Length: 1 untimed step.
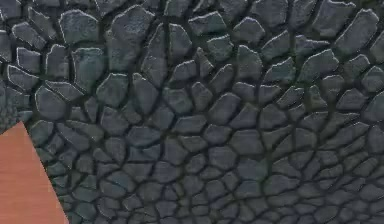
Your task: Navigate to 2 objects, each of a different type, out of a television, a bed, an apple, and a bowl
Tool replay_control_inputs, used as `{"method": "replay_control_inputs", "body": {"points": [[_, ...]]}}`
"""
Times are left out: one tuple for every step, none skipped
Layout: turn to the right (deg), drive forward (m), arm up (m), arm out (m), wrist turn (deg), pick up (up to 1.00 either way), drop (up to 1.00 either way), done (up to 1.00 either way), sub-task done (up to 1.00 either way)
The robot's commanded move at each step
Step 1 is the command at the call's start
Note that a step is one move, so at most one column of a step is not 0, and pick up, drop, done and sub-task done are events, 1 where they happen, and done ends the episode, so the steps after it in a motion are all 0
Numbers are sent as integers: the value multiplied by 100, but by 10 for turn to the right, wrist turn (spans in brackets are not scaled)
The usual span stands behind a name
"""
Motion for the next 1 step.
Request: {"method": "replay_control_inputs", "body": {"points": [[-450,0,0,0,0,0,0,0,0]]}}
